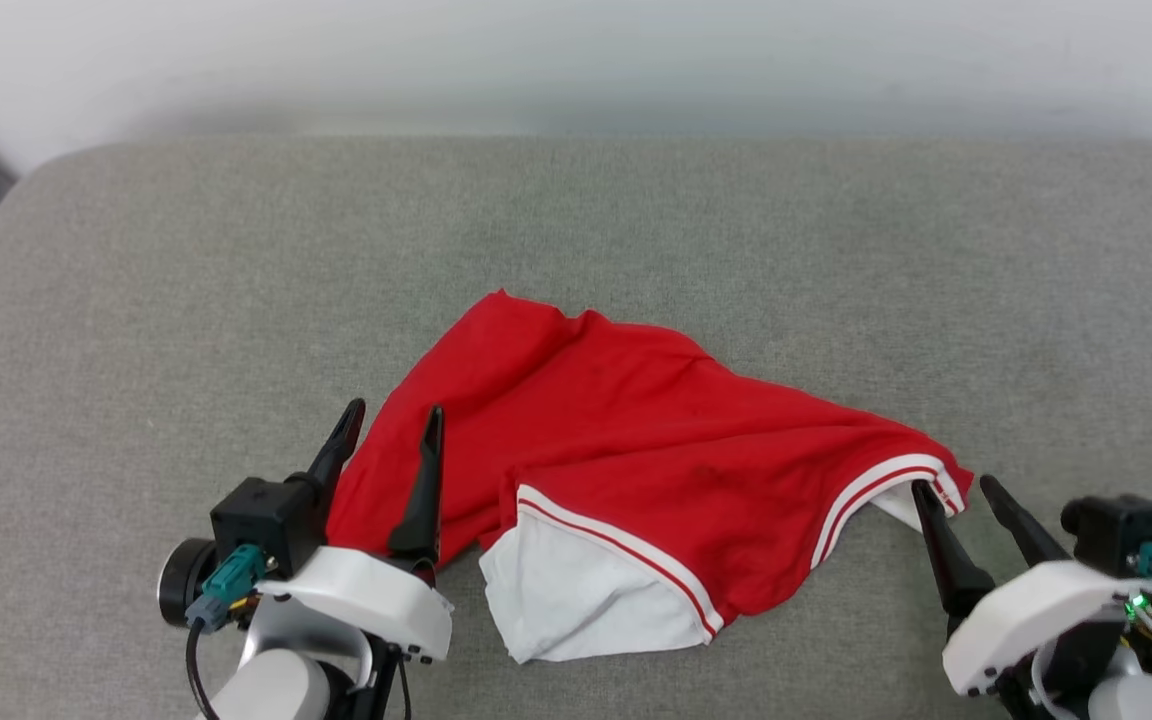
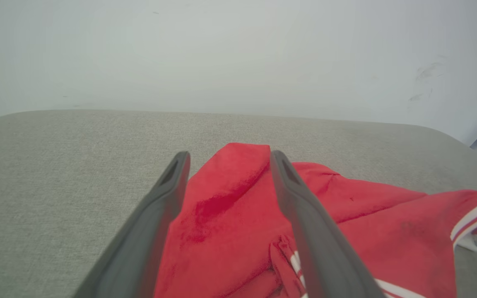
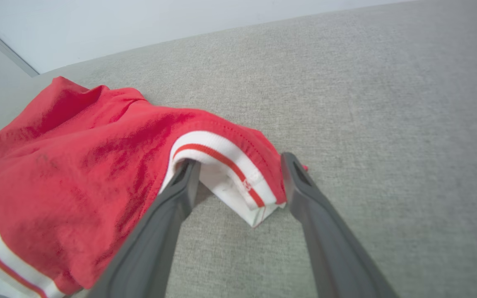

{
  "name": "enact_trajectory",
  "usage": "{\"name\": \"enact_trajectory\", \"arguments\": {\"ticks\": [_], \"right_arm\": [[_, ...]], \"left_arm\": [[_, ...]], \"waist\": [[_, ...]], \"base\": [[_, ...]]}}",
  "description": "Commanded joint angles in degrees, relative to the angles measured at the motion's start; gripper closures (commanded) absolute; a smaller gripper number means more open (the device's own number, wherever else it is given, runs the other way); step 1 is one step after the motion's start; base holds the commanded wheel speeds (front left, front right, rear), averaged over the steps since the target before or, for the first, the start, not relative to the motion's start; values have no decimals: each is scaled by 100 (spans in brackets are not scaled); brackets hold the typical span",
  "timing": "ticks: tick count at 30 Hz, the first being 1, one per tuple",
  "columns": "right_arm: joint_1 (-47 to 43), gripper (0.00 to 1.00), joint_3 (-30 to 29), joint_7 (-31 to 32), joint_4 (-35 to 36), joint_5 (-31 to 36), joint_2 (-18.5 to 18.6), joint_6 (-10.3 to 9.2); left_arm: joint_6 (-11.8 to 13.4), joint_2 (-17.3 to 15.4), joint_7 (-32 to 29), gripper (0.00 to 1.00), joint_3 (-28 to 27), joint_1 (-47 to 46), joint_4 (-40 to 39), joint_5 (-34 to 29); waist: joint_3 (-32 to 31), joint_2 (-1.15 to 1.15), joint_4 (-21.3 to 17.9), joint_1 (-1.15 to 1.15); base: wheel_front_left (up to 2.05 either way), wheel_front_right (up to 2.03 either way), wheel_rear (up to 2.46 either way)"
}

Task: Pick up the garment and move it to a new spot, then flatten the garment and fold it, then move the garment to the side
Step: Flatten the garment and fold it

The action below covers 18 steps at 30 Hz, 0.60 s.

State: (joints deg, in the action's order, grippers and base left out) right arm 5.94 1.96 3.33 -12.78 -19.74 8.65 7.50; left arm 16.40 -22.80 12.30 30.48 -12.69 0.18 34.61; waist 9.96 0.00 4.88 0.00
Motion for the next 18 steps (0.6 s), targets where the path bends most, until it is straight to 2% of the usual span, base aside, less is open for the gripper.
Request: {"name": "enact_trajectory", "arguments": {"ticks": [1,6,12,15,18], "right_arm": [[-134,0,-19,-76,74,51,-42,-2],[-531,0,-138,-433,586,453,-135,-2],[-742,0,-277,-386,1257,802,-303,-2],[-859,0,-283,-274,1545,915,-354,-3],[-985,0,-249,-178,1824,992,-411,-2]], "left_arm": [[37,-22,3,0,-4,92,-2,34],[130,-106,-45,0,-45,301,-63,84],[220,-206,-170,0,-13,468,-160,98],[210,-274,-317,0,75,452,-188,31],[87,-362,-688,0,311,209,-237,-70]], "waist": [[-145,0,-32,0],[-401,0,-128,0],[-562,0,-192,0],[-599,0,-190,0],[-595,0,-176,0]], "base": [[0,0,0],[0,0,0],[0,0,0],[0,0,0],[0,0,0]]}}
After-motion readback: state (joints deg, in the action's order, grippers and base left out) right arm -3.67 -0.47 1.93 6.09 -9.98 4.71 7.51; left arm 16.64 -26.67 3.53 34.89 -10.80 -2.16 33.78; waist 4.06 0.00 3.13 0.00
